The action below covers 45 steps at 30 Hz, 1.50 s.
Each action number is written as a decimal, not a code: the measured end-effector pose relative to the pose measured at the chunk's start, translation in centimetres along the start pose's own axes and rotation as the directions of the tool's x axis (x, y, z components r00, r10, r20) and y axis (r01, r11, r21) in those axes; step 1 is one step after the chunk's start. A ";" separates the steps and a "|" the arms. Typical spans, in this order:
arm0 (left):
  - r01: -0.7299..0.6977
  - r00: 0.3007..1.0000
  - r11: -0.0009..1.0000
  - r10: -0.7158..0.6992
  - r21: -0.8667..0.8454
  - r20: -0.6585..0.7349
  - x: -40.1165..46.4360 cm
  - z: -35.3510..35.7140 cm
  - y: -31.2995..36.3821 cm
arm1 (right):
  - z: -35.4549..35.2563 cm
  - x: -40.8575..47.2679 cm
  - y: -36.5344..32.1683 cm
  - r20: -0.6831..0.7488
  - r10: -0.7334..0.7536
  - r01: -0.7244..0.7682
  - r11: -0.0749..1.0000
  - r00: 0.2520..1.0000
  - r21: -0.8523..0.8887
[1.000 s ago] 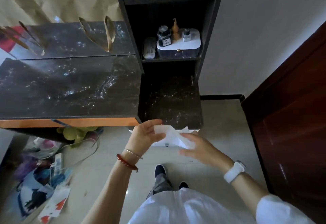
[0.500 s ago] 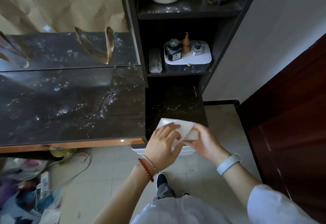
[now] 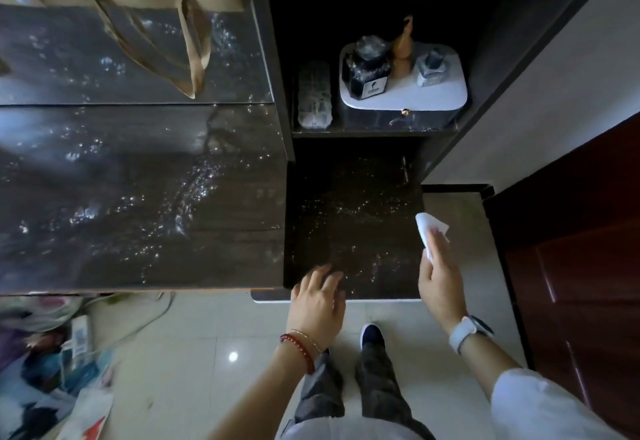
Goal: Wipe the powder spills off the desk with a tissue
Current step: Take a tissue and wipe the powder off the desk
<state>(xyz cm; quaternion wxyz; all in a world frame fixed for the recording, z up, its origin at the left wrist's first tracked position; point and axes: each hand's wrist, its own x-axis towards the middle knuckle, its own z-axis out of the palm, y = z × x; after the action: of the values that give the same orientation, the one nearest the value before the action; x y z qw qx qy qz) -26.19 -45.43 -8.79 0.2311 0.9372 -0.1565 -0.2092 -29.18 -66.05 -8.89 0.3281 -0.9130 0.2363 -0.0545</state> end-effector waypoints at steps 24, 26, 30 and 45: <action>0.340 0.894 0.922 -0.255 0.187 -0.369 5.4 12.5 -4.3 | 9.1 3.3 9.8 0.674 -0.632 0.908 0.392 0.383 -0.148; 0.340 0.889 0.921 -0.250 0.190 -0.383 5.4 12.6 -4.4 | 8.0 5.7 10.6 0.738 -0.614 0.949 0.293 0.279 -0.115; 0.356 0.881 0.912 -0.255 0.204 -0.398 5.4 12.9 -4.6 | 8.9 13.8 9.1 0.553 -0.394 0.652 0.637 0.734 -0.411; 0.377 0.883 0.897 -0.273 0.230 -0.383 5.7 12.6 -4.8 | 11.5 18.2 6.2 0.361 -0.241 0.385 0.828 0.901 -0.408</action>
<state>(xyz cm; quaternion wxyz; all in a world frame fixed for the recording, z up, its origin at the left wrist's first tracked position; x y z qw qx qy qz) -26.21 -48.28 -23.13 0.0718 0.9958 0.0174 -0.0538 -12.63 -72.14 -22.71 0.1146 -0.9889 0.0362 0.0871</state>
